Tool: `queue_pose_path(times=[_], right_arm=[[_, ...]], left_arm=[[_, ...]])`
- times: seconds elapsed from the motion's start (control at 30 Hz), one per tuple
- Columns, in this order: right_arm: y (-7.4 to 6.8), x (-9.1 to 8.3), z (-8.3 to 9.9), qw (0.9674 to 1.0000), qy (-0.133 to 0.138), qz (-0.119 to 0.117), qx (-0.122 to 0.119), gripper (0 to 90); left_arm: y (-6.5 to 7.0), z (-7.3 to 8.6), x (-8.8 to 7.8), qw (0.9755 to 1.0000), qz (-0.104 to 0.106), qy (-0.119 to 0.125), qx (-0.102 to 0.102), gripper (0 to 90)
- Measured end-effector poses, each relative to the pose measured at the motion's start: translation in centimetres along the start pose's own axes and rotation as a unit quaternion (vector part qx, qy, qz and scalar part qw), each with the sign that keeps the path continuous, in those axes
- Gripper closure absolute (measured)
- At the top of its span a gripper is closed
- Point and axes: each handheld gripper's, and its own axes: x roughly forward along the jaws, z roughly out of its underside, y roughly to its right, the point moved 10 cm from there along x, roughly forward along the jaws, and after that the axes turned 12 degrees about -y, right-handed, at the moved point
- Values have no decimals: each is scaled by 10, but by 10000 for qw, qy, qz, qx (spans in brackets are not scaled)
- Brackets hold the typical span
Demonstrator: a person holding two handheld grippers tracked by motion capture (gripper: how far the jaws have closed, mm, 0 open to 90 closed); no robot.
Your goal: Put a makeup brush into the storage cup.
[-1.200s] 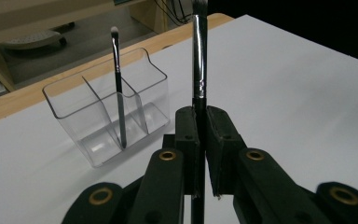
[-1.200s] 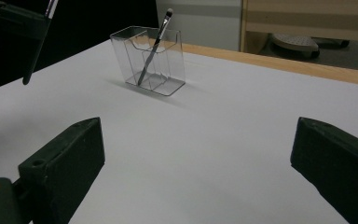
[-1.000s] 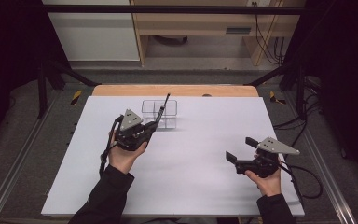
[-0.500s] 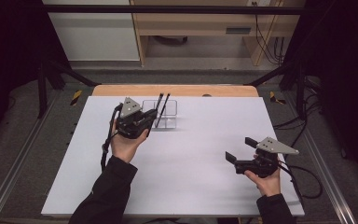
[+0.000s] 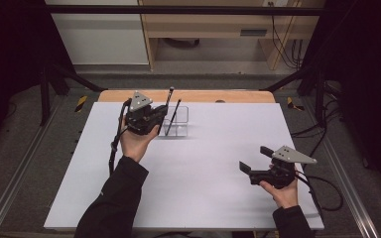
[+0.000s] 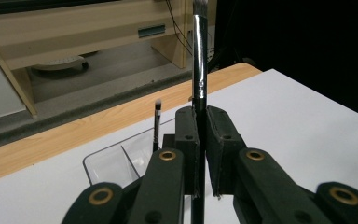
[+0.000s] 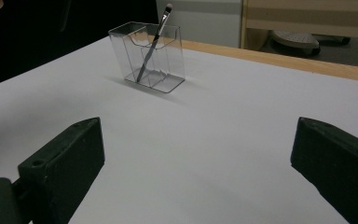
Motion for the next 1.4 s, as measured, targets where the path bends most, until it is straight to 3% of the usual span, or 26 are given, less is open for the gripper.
queue_pose_path(times=[0.7, 1.13, 1.4], right_arm=[[2, -1, 0, 10000, 17, -9, 14, 30], [2, 0, 1, 10000, -29, 21, -7, 29], [3, 0, 0, 10000, -3, 30, 4, 29]], left_arm=[[-20, -36, 24, 9996, -157, 131, -199, 840], [-32, -47, 46, 9993, -293, 56, -246, 840], [-35, -51, 58, 9991, -387, 25, -154, 840]])
